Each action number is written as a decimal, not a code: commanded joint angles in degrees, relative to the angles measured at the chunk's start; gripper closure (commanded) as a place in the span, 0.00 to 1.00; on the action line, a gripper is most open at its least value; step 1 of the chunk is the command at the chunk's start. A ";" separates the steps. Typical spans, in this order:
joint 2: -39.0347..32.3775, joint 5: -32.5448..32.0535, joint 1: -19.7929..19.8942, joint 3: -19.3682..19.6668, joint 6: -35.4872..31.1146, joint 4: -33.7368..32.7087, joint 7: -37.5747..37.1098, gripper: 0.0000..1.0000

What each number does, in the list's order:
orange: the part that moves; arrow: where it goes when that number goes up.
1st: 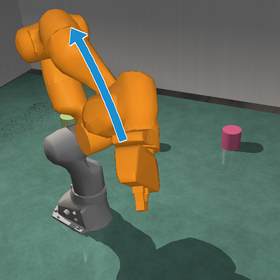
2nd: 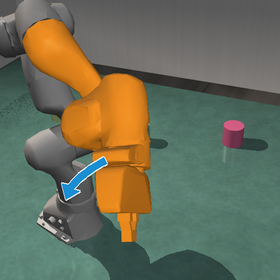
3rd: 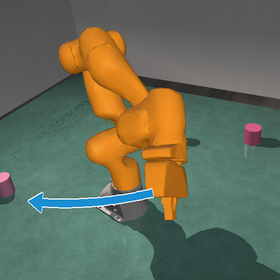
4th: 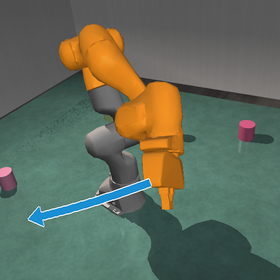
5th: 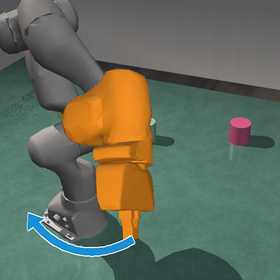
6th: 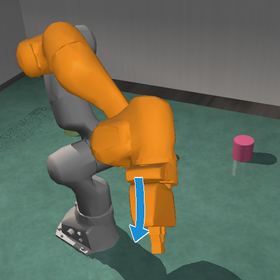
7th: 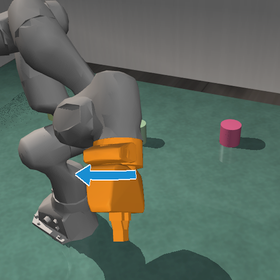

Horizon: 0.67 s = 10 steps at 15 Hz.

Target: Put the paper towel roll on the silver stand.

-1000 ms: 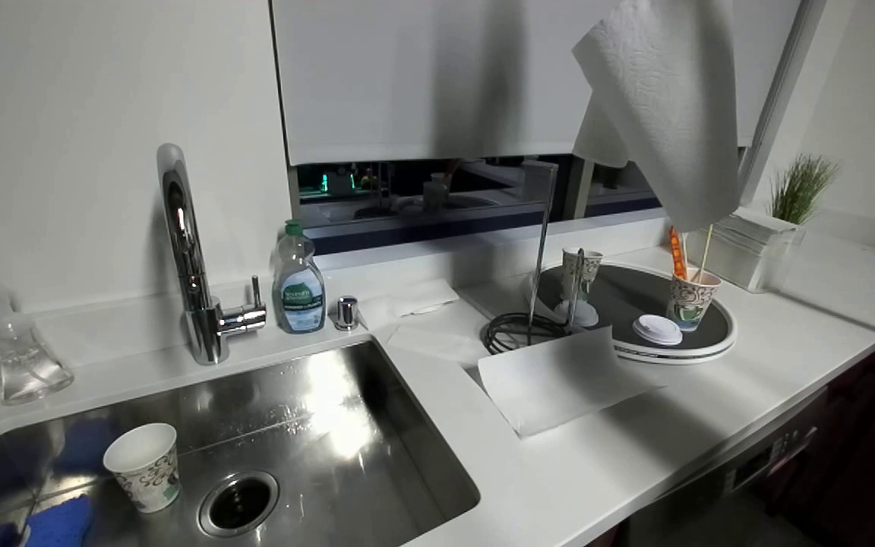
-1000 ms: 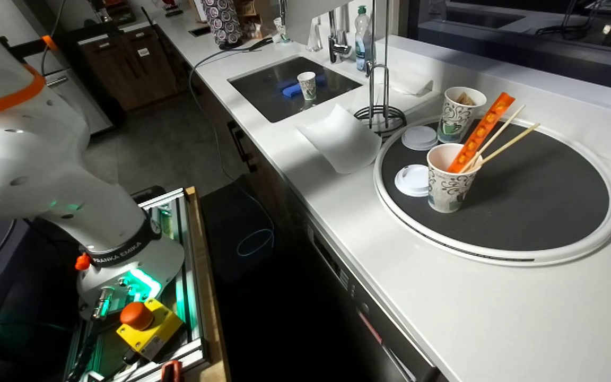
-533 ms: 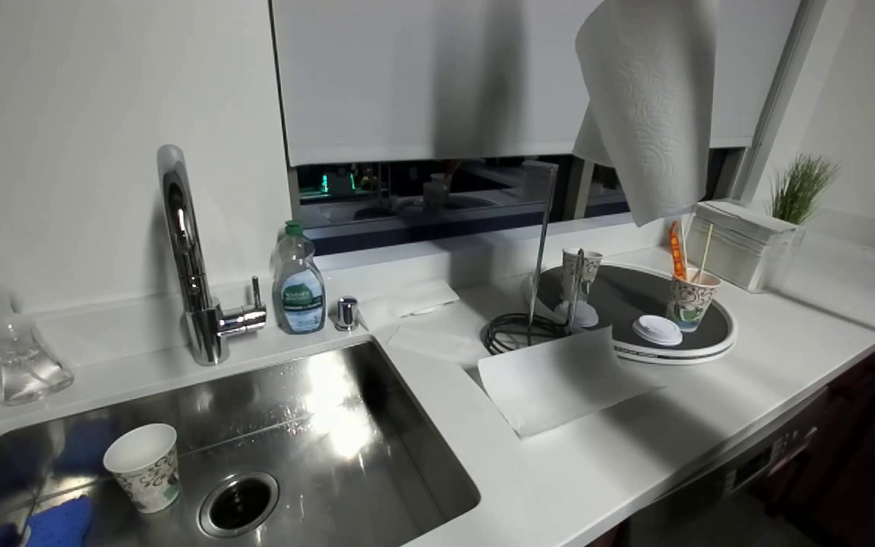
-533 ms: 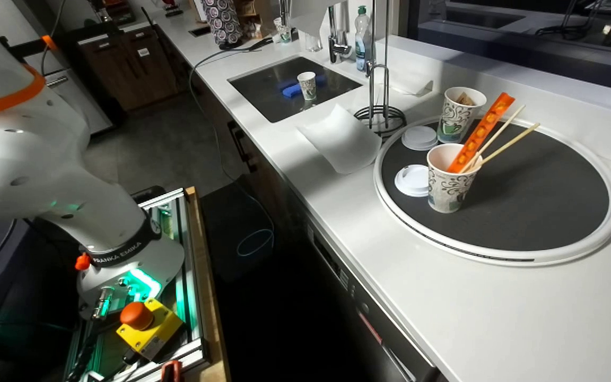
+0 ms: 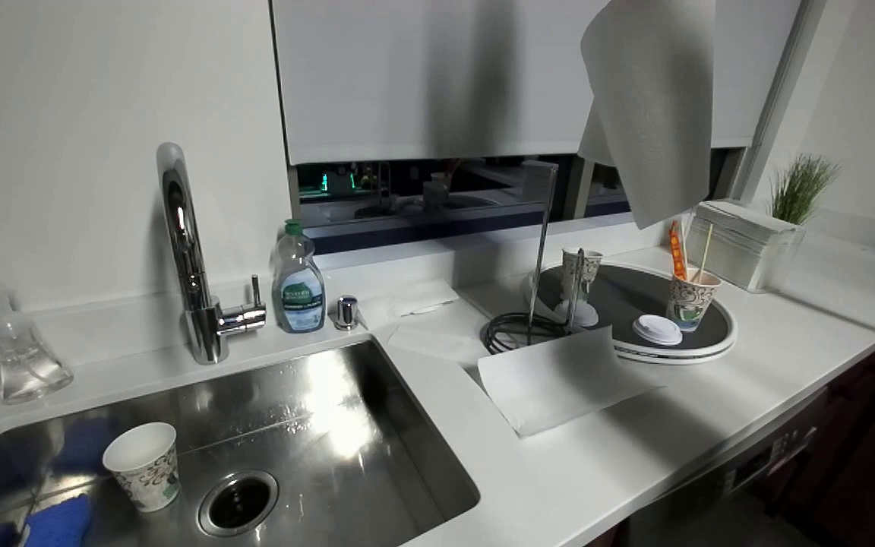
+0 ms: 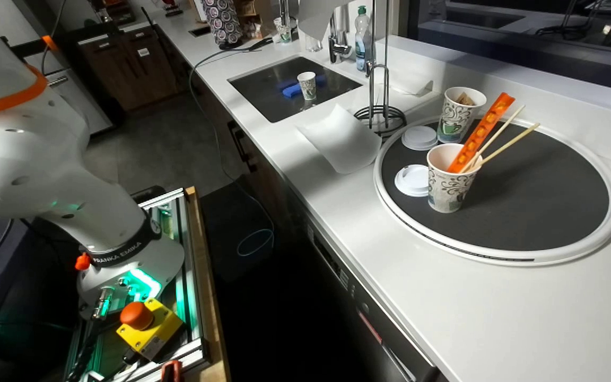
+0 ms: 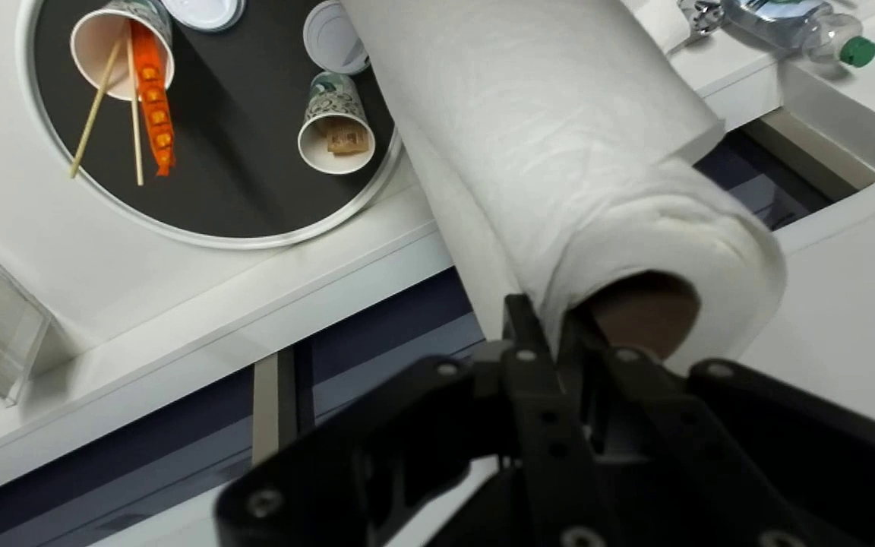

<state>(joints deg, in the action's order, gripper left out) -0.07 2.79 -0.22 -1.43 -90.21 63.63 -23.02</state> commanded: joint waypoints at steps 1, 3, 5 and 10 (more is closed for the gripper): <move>-3.67 -3.57 -1.28 -1.34 -0.14 -5.22 0.43 0.97; -5.10 -2.79 -1.81 -2.19 0.04 -6.67 1.08 0.97; -6.39 -2.74 -2.43 -3.00 0.28 -8.09 1.60 0.97; -9.67 -3.76 -3.61 -4.01 0.58 -11.73 2.02 0.97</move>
<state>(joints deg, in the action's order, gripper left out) -6.79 0.48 -3.09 -5.01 -90.36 56.24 -21.97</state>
